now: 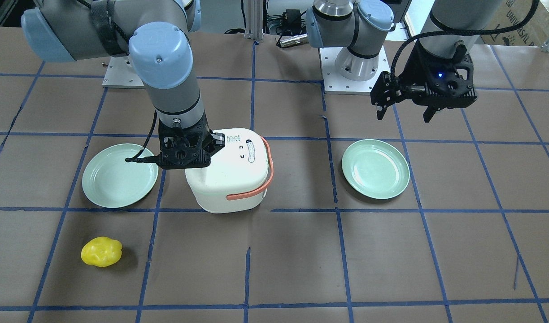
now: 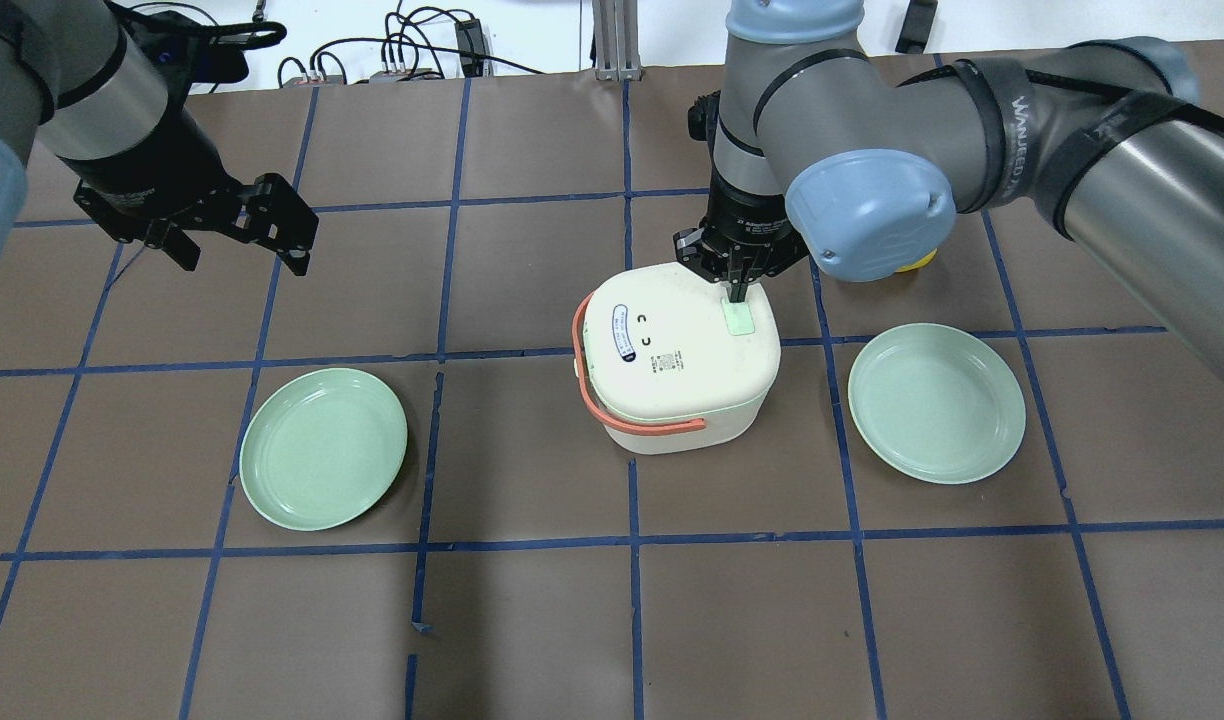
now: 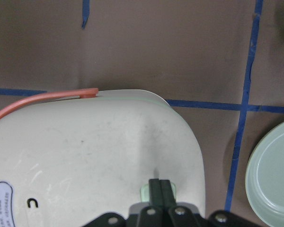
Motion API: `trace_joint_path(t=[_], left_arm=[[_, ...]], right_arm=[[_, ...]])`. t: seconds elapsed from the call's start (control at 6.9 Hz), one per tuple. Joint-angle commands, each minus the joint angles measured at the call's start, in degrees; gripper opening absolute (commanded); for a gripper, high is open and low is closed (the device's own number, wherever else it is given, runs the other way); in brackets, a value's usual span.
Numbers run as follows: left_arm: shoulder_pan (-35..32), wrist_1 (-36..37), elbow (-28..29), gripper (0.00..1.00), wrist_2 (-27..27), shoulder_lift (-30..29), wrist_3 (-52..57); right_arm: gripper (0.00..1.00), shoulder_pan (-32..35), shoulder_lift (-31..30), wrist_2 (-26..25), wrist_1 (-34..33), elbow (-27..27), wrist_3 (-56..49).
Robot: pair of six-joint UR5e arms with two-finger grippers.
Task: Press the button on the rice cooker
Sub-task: 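Press down on the green button with the right gripper fingertips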
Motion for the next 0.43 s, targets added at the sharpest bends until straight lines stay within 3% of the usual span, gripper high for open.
trace_joint_path(t=[0.0, 0.29], left_arm=[[0.0, 0.0, 0.0, 1.0, 0.0, 0.0, 0.0], [0.0, 0.0, 0.0, 1.0, 0.0, 0.0, 0.0]], right_arm=[[0.03, 0.0, -0.22, 0.09, 0.0, 0.15, -0.31], [0.03, 0.0, -0.57, -0.17, -0.43, 1.73, 0.31]])
